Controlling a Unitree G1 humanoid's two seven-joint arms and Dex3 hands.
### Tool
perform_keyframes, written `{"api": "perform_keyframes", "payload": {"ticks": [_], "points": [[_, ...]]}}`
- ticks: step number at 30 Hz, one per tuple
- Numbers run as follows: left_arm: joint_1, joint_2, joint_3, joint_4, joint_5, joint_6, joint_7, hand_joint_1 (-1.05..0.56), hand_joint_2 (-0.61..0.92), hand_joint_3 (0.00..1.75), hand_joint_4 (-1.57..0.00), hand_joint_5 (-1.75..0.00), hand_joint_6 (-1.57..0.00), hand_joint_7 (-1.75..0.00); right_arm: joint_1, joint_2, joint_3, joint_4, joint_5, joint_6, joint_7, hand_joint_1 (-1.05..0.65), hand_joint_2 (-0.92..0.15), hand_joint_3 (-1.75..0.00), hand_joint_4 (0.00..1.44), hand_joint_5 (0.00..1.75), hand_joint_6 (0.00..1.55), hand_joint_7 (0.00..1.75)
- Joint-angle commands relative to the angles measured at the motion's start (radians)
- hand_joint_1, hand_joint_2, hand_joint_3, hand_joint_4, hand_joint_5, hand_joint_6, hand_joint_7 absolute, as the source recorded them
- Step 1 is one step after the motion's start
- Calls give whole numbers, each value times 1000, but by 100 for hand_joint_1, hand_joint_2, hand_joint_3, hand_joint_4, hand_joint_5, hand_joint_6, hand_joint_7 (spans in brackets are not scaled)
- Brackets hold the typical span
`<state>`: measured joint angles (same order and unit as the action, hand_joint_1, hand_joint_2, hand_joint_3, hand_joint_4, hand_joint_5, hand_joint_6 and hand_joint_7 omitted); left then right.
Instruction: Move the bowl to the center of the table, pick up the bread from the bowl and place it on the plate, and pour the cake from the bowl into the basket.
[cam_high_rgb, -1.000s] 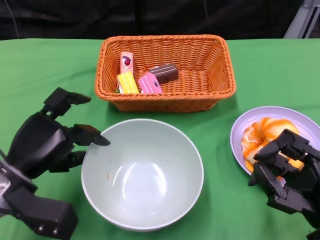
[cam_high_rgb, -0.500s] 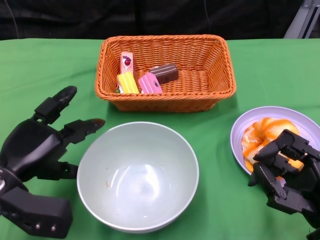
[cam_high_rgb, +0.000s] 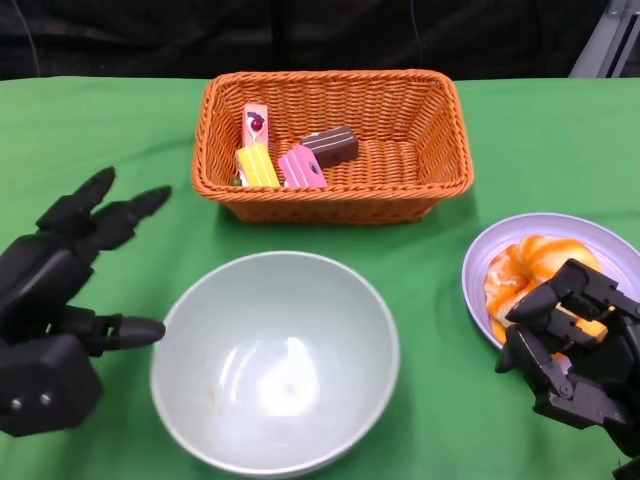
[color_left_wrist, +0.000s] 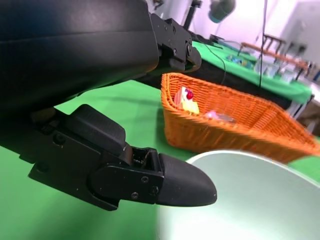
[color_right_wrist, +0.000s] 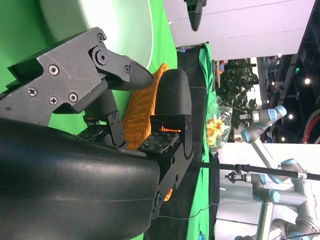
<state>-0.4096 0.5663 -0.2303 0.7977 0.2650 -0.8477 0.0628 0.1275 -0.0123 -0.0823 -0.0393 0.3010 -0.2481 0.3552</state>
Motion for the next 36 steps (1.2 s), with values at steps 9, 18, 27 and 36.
{"api": "perform_keyframes", "payload": {"ticks": [9, 18, 27, 36], "points": [[59, -111, 182, -76, -212, -32, -134, -60, 92, 12, -50, -17, -45, -7, 3, -7, -1, -14, 4, 11, -11, -11, -58, -90, 75, 159, 65, 124], [162, -255, 239, -345, -714, 304, -541, -2, 79, 52, -85, -123, -117, -39, 4, -7, -1, -11, 11, 6, -2, -13, -57, -89, 76, 158, 65, 122], [267, -284, 223, -611, -784, 653, -683, -1, 51, 120, -85, -166, -84, -135, -5, -2, 5, -14, 6, 12, -9, -13, -58, -89, 77, 158, 66, 122], [294, -319, 229, -718, -817, 822, -725, -3, 49, 135, -92, -175, -84, -148, -20, -12, 16, -38, 9, 20, -5, -16, -55, -90, 79, 158, 67, 123]]}}
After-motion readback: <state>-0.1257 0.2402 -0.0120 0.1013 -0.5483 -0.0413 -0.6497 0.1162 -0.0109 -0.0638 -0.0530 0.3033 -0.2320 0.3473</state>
